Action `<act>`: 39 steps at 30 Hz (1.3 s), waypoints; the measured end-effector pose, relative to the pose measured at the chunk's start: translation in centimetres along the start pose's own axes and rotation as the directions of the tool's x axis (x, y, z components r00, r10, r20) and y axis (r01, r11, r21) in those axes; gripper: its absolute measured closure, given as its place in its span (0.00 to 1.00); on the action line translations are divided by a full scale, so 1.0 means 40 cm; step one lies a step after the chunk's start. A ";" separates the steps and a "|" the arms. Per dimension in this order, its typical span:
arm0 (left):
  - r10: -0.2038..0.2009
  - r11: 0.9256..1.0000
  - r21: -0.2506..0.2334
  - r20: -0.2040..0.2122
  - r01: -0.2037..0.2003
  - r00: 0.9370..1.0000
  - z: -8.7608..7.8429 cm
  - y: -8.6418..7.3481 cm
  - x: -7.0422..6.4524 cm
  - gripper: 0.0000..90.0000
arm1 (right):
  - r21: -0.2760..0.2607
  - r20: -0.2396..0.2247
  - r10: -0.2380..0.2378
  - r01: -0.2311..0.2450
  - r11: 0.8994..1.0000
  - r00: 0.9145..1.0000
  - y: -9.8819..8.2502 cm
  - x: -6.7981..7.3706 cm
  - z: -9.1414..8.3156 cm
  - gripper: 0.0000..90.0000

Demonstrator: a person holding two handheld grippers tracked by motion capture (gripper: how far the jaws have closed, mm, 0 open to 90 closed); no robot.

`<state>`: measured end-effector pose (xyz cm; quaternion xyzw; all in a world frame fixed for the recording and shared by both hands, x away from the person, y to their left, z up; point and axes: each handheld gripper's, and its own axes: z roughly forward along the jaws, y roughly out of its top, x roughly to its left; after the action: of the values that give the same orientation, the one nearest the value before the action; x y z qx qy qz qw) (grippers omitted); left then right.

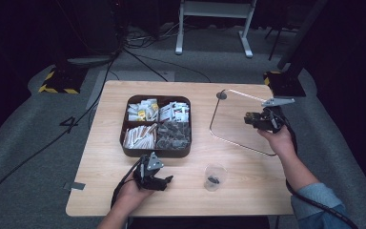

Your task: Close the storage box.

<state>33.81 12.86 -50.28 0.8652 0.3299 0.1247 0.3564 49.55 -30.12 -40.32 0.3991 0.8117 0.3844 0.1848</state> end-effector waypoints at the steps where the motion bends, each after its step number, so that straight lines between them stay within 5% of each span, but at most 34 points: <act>1: 0.000 1.000 0.000 0.000 0.000 1.000 0.000 0.000 0.000 0.26 | 0.000 -0.001 -0.001 0.001 1.000 1.000 0.005 0.003 -0.001 0.65; 11: -0.007 1.000 -0.001 -0.006 0.007 1.000 0.001 0.001 0.000 0.26 | -0.021 -0.055 -0.042 0.041 0.999 0.998 0.087 0.072 0.025 0.65; 27: -0.024 1.000 -0.001 -0.014 0.024 1.000 0.000 0.000 -0.004 0.26 | -0.027 -0.118 -0.159 0.156 0.987 0.980 0.213 0.212 0.101 0.65; 39: -0.022 1.000 0.001 -0.013 0.022 1.000 0.000 0.000 -0.004 0.26 | -0.007 -0.151 -0.157 0.158 0.987 0.976 0.275 0.291 0.151 0.65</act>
<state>33.69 12.78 -50.27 0.8609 0.3417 0.1264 0.3551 51.63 -13.78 -35.59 0.3037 0.8534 0.3955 0.1518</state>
